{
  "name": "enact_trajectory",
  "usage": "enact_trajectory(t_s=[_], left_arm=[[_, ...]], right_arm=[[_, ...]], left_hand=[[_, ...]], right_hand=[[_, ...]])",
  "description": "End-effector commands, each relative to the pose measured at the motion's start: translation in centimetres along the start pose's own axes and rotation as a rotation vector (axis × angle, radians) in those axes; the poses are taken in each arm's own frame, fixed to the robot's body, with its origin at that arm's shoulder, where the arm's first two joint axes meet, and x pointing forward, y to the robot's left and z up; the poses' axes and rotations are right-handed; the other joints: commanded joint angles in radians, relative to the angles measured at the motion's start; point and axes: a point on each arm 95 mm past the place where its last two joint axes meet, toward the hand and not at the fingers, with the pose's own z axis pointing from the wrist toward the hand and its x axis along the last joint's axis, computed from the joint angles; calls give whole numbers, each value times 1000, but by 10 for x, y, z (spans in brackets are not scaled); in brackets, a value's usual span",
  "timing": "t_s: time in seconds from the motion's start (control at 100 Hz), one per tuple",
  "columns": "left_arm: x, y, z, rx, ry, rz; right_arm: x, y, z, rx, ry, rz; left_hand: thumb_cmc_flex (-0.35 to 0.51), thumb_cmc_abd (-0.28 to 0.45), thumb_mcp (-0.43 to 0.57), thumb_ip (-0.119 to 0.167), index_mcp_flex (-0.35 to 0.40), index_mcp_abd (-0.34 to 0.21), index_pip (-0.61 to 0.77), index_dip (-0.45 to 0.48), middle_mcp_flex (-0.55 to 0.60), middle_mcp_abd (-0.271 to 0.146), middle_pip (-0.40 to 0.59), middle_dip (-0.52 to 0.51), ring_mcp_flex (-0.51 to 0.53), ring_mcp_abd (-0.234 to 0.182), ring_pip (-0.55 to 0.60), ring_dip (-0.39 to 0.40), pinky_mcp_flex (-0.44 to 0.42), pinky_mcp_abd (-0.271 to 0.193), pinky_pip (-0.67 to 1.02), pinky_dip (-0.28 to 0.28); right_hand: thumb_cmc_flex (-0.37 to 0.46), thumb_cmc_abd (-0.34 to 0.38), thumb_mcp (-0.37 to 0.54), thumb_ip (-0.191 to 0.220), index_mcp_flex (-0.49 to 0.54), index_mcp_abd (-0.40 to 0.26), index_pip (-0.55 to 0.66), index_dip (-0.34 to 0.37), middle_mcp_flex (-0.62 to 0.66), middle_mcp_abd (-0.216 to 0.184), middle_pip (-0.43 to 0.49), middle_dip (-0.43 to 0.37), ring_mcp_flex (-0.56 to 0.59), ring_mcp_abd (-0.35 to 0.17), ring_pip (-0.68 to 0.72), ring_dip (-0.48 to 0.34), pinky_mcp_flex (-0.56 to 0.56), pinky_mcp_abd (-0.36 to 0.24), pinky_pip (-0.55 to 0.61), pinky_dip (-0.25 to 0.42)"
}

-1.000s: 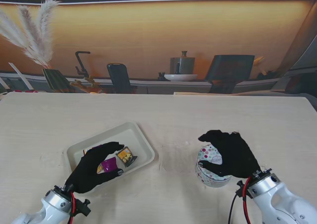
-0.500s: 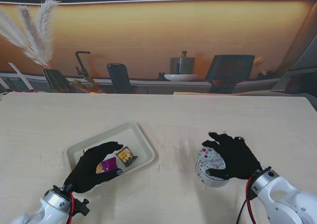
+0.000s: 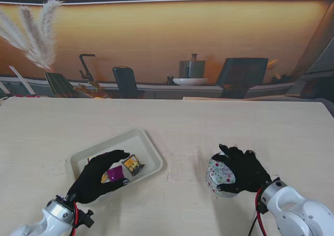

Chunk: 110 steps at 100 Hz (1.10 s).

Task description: Pour cookies into a cookie box

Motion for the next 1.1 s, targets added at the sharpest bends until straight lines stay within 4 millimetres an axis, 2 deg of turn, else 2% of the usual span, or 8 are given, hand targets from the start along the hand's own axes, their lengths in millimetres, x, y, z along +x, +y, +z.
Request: enact_trajectory(t_s=[0.0, 0.64, 1.09], left_arm=[[2, 2, -1, -19, -5, -3], [0, 2, 0, -34, -14, 3], [-1, 1, -1, -41, -22, 3]], right_arm=[[2, -4, 1, 31, 3, 2], [1, -14, 15, 87, -5, 17], [1, -21, 17, 127, -6, -11]], left_hand=[[-17, 6, -14, 5, 4, -14, -21, -4, 7, -15, -13, 1, 22, -7, 7, 6, -1, 17, 12, 17], [-15, 7, -14, 6, 5, -15, -21, -2, 14, -13, -11, 2, 33, 1, 17, 10, 1, 18, 20, 16], [-10, 4, -10, 8, 6, -15, -20, -2, 16, -13, -11, 2, 35, 1, 20, 10, 1, 18, 22, 14]], right_hand=[[-42, -30, 0, 30, -45, -11, -27, 18, -40, 7, -19, 2, -33, -22, -21, -13, -23, 28, -26, -22], [-15, -79, 8, 28, -63, 6, -51, 52, -46, 22, -35, -22, -30, 29, -12, -8, -6, 99, 43, -74], [78, -168, 18, 33, -61, 14, -47, 73, -47, 38, -35, -21, -29, 59, 42, 2, 38, 145, 144, -106]])
